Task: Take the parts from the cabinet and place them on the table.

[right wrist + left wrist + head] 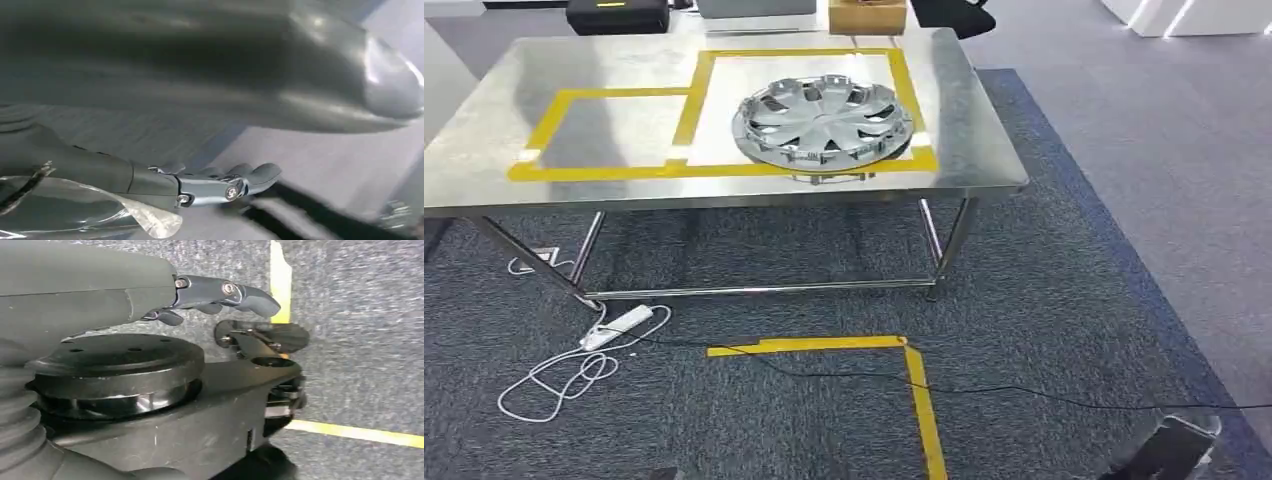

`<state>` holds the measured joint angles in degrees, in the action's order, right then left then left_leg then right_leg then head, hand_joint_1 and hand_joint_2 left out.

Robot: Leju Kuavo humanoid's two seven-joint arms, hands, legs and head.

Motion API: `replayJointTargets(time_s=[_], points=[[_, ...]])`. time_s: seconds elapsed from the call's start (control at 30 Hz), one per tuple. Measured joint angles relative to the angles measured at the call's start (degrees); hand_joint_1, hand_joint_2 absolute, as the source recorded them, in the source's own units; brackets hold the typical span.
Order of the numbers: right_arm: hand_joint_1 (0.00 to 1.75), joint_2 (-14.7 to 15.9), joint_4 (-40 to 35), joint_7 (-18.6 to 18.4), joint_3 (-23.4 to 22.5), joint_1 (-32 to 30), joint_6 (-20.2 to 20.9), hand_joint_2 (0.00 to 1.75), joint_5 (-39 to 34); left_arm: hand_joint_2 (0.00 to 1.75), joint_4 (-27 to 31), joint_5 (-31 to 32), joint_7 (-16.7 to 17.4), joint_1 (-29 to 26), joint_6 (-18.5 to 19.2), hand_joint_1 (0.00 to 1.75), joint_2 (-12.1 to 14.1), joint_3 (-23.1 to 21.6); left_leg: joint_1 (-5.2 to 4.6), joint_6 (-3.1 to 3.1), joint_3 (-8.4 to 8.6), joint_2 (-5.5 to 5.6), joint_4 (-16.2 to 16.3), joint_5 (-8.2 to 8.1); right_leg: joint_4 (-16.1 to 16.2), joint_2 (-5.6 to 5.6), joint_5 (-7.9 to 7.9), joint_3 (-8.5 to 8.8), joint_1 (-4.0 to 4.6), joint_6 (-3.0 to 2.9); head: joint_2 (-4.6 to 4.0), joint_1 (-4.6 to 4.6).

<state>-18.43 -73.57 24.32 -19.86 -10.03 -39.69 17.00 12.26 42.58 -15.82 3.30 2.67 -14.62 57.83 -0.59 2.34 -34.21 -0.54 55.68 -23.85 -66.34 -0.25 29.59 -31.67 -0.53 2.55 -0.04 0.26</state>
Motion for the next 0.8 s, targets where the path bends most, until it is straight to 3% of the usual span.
replayJointTargets(time_s=[0.03,0.07,0.1,0.17,0.2,0.23,0.27,0.33,0.37,0.4,0.43,0.47,0.5,0.53,0.57,0.67,0.7,0.77,0.8], points=[[0.00,0.2,3.4,0.8,-1.6,1.2,0.0,0.00,1.2,1.75,0.0,0.1,0.0,0.1,0.0,0.00,0.0,0.0,-0.01,-0.26,-0.69,0.03,0.4,0.51,5.7,0.00,0.45,4.19,0.00,-0.15,0.00,-0.02],[0.00,0.4,7.4,1.1,-3.2,2.5,0.0,0.00,2.1,1.75,0.0,0.2,0.0,0.0,0.0,0.00,0.0,0.0,-0.28,-0.56,-1.36,0.01,0.8,0.77,11.1,0.02,2.01,8.08,0.22,-0.32,0.00,0.13],[0.00,0.7,11.3,1.2,-4.4,3.8,0.0,0.00,3.4,1.75,0.0,0.4,0.0,0.0,0.0,0.00,0.0,0.0,-0.28,-0.86,-1.65,-0.11,1.0,1.42,12.9,0.11,2.91,8.66,0.25,-0.80,0.00,-0.05],[0.00,1.4,20.1,1.2,-8.0,6.3,-0.1,0.00,11.5,1.75,0.0,0.4,0.0,0.0,0.0,0.00,0.1,0.0,-0.08,-1.22,-1.93,-0.21,0.8,2.54,12.7,0.28,2.56,7.29,0.48,-1.40,0.00,0.00],[0.00,1.4,24.3,1.0,-11.1,7.1,-0.1,0.00,19.1,1.75,0.0,0.4,0.0,-0.1,0.0,0.00,0.1,0.0,-0.14,-1.55,-2.10,-0.09,0.8,2.91,12.9,0.09,2.02,6.87,0.37,-1.92,0.00,0.09],[0.00,1.4,27.7,0.7,-14.7,7.9,-0.2,0.00,25.9,1.75,0.0,0.4,0.0,-0.2,-0.1,0.00,0.2,0.1,0.10,-2.04,-2.51,0.22,1.3,1.15,12.9,-0.24,1.44,6.53,0.11,-2.41,0.00,0.05],[0.00,1.4,30.6,0.3,-17.8,8.7,-0.2,0.00,29.7,1.75,0.0,0.4,0.2,-0.4,-0.2,0.00,0.2,0.1,0.16,-2.46,-2.88,0.25,3.3,-2.16,12.9,-0.30,0.96,6.11,0.08,-2.96,0.00,-0.20],[0.00,2.2,38.1,-2.1,-23.9,10.4,-0.1,0.00,32.4,1.75,0.0,0.5,0.3,-0.6,-0.3,0.00,0.4,0.2,0.56,-3.02,-4.56,0.27,11.9,-9.03,12.7,-0.55,0.05,5.28,0.09,-3.22,0.00,-0.31],[0.00,2.6,41.6,-4.3,-26.4,10.9,0.0,0.00,33.0,1.75,0.0,0.7,0.4,-0.6,-0.4,0.00,0.5,0.3,0.68,-3.19,-5.18,0.27,16.1,-10.78,12.4,-0.72,-0.33,4.85,0.10,-3.21,0.00,-0.28],[0.00,3.0,44.2,-6.8,-28.2,11.2,0.2,0.00,33.7,1.75,0.0,0.7,0.6,-0.6,-0.5,0.00,0.5,0.3,0.83,-3.29,-5.06,0.27,18.3,-10.78,11.8,-0.80,-0.69,3.96,0.08,-3.15,0.00,-0.31],[0.00,3.3,46.6,-8.4,-29.7,11.3,0.3,0.00,34.1,1.75,0.0,0.8,0.7,-0.6,-0.5,0.00,0.7,0.3,0.94,-3.33,-3.84,0.27,17.8,-9.53,11.3,-0.81,-0.93,3.03,0.06,-3.07,0.00,-0.33],[0.00,3.4,48.3,-9.0,-30.7,11.4,0.3,0.00,34.4,1.75,0.0,0.9,0.8,-0.6,-0.6,0.00,0.7,0.3,1.02,-3.25,-1.66,0.27,14.8,-7.82,10.9,-0.75,-1.23,2.08,0.06,-2.97,0.00,-0.44],[0.00,3.5,49.9,-9.6,-31.7,11.7,0.4,0.00,34.6,1.75,0.0,1.0,0.9,-0.6,-0.6,0.00,0.8,0.3,1.04,-3.05,1.54,0.29,9.8,-6.14,10.5,-0.59,-1.46,1.32,0.02,-2.77,0.00,-0.44],[0.00,3.6,51.0,-10.0,-32.2,11.9,0.9,0.00,34.8,0.00,0.0,1.2,1.0,-0.5,-0.6,0.00,0.8,0.3,1.04,-2.79,4.64,0.39,4.9,-4.83,10.1,-0.46,-1.55,0.86,-0.01,-2.63,0.00,-0.59],[0.00,3.7,52.1,-10.6,-32.6,12.3,2.1,0.00,34.9,0.00,0.0,1.2,1.0,-0.4,-0.6,0.00,0.9,0.3,0.87,-2.53,6.35,0.64,2.3,-6.02,10.0,-0.43,-1.58,0.17,0.26,-2.42,0.00,-0.46],[0.00,4.2,54.1,-11.0,-33.6,12.9,4.0,0.00,36.2,0.00,0.0,1.2,0.9,-0.4,-0.1,0.00,1.0,0.3,0.68,-2.22,5.80,0.65,1.4,-5.89,9.8,-0.33,-2.59,-0.43,0.19,-1.16,0.00,-0.53],[0.00,4.2,54.4,-10.3,-33.6,12.8,3.9,0.00,36.2,0.00,0.0,1.2,0.8,-0.4,0.0,0.00,1.0,0.3,0.70,-1.76,5.60,0.64,1.2,-5.63,9.8,-0.35,-2.82,-0.47,0.21,-0.78,0.00,-0.39],[0.00,4.3,54.9,-9.9,-34.5,13.0,4.2,0.00,35.5,0.00,0.0,1.9,1.0,-0.4,-0.6,0.00,1.0,0.3,1.02,-0.61,5.43,0.30,0.6,-4.86,8.1,-0.14,-0.37,-1.70,0.04,-0.27,0.00,-0.31],[0.00,4.3,55.2,-10.2,-34.7,13.1,4.7,0.00,35.6,0.00,0.0,2.5,1.3,-0.3,-1.4,0.00,1.1,0.3,0.95,-0.21,5.03,0.28,0.7,-4.60,4.0,-0.02,2.29,-3.42,0.01,-0.15,0.00,-0.13]])
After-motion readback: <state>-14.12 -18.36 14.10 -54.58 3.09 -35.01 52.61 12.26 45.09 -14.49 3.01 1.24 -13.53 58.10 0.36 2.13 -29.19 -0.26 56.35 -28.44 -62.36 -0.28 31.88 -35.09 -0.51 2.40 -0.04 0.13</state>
